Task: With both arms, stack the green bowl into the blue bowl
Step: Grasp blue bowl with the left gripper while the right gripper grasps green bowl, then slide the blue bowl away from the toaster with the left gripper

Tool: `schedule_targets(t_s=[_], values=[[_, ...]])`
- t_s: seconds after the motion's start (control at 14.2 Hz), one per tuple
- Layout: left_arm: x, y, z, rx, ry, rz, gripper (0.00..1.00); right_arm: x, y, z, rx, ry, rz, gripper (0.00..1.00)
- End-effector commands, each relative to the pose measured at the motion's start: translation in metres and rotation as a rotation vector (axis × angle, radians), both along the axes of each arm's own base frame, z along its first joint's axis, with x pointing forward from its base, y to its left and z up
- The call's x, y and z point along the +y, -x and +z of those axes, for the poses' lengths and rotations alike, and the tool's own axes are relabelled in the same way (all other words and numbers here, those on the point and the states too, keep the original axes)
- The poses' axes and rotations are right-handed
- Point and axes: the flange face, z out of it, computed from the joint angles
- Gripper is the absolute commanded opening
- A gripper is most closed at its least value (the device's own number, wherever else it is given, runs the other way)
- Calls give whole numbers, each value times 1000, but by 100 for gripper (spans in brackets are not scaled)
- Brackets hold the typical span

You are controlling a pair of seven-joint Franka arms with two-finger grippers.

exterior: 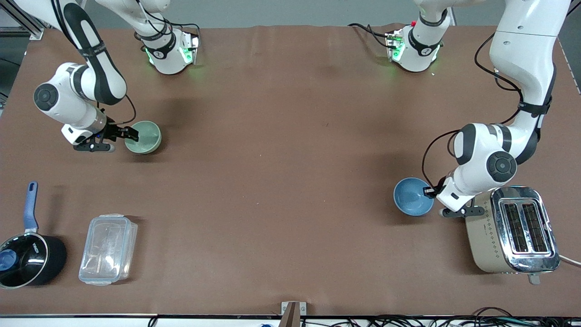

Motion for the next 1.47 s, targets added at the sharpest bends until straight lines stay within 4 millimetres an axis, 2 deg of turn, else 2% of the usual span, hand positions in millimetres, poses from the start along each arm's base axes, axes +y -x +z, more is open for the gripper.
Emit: schedule_targets(t_s=[0.0,0.14,0.35,0.56,0.7,0.91,1.05,1.4], values=[[-43,-4,32,-32,17,-54,0,3,9,-24,39,-7,12,85],[-80,-6,50,-47,53,-84,0,3,9,-26,40,-7,12,80],[-143,4,66,-56,108,-72,0,5,8,-25,40,-7,15,70],[-220,26,83,-60,149,-52,0,5,7,-18,33,-7,15,69],[-272,47,87,-55,159,-22,0,4,6,-12,29,-7,12,64],[-343,77,72,-19,174,8,0,6,4,0,25,-8,16,55],[-375,98,56,10,171,8,0,5,4,-1,25,-8,16,36],[-415,131,25,59,162,0,1,5,4,2,22,-8,18,4]])
